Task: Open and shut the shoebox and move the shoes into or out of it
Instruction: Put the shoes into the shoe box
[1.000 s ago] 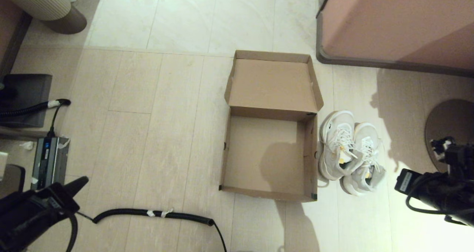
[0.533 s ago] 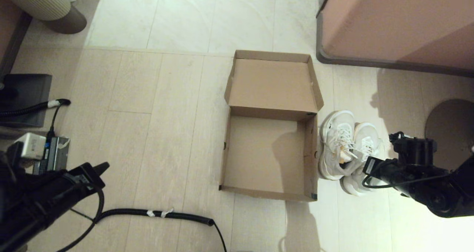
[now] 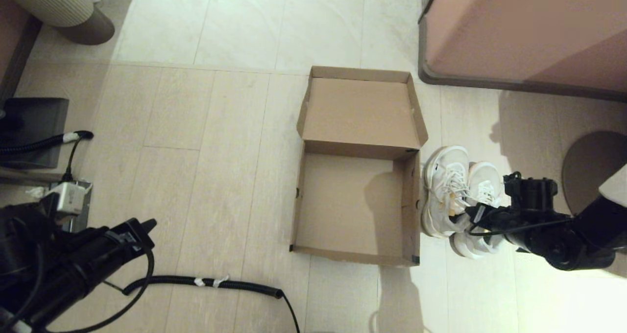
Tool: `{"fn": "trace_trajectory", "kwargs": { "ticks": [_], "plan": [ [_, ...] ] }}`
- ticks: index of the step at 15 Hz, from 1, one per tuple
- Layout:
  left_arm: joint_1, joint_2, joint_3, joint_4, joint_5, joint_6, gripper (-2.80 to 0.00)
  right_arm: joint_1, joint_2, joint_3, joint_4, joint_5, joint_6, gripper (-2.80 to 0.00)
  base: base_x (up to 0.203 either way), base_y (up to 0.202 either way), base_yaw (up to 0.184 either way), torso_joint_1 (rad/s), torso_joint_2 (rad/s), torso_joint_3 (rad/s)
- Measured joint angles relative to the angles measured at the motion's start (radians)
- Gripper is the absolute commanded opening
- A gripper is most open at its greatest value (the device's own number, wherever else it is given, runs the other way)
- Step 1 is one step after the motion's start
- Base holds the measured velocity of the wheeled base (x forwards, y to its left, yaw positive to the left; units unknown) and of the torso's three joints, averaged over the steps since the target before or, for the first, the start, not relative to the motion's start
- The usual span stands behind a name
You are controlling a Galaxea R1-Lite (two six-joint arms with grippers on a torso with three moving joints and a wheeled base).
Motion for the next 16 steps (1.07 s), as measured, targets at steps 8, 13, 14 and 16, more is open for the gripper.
{"fn": "trace_trajectory", "kwargs": {
  "ticks": [8,13,14,16],
  "plan": [
    [0.000,0.011,0.016,0.000,0.001,0.000,-2.80,-0.034,0.181,-0.147,-0.054,0.047,0.019,0.00,0.000,0.000,0.000,0.000,0.00,0.000],
    [0.001,0.018,0.029,-0.001,0.007,0.000,-2.80,-0.067,0.248,-0.179,-0.117,0.127,0.020,0.00,0.000,0.000,0.000,0.000,0.00,0.000],
    [0.001,0.018,0.037,-0.001,0.009,0.000,-2.80,-0.071,0.261,-0.190,-0.125,0.130,0.019,0.00,0.000,0.000,0.000,0.000,0.00,0.000],
    [0.001,0.018,0.042,-0.001,0.009,-0.001,-2.80,-0.075,0.274,-0.203,-0.127,0.130,0.018,-2.80,0.000,0.000,0.000,0.000,0.00,0.000]
  ]
}}
